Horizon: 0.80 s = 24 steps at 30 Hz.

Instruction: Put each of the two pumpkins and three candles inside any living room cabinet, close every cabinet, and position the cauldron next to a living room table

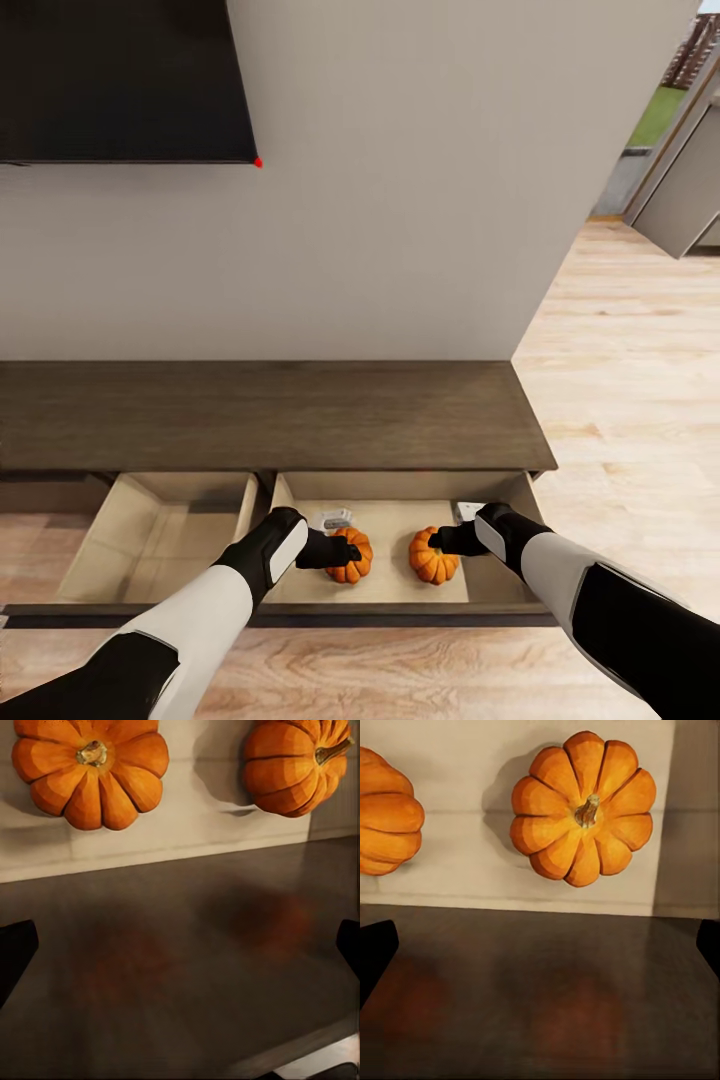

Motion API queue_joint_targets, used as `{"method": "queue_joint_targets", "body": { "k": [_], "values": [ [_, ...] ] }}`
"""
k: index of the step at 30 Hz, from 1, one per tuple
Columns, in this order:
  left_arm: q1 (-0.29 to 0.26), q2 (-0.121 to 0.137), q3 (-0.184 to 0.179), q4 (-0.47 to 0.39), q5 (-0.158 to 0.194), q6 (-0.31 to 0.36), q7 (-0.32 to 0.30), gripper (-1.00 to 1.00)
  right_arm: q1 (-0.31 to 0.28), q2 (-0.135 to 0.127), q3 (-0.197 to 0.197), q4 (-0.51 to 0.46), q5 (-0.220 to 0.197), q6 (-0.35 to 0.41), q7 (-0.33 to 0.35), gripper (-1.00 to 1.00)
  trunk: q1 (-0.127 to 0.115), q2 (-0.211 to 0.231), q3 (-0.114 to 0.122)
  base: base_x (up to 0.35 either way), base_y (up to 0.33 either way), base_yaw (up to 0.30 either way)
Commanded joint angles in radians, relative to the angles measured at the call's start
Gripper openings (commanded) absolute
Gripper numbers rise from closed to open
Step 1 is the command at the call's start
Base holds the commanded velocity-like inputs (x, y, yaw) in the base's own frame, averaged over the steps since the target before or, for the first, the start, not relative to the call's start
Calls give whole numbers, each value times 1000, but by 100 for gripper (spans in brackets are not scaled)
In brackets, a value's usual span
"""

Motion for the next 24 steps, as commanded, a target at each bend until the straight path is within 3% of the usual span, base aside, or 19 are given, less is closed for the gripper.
{"method": "queue_joint_targets", "body": {
  "k": [1, 10, 24],
  "values": [
    [0, 0, -1, -1, -5, 3, -4, 100, -1, 0, 8, 0, -4, 3, 4, 100, -4, 7, 3, 0, 0, 0],
    [0, 0, 0, -1, -4, 3, 20, 100, -1, 0, 8, 0, -6, 6, 3, 100, -39, 70, 31, 0, 0, 0],
    [0, 0, 1, 2, -2, 3, 33, 100, -1, -2, 8, -1, -6, 6, 4, 100, -92, 168, 96, 0, 0, 0]
  ]
}}
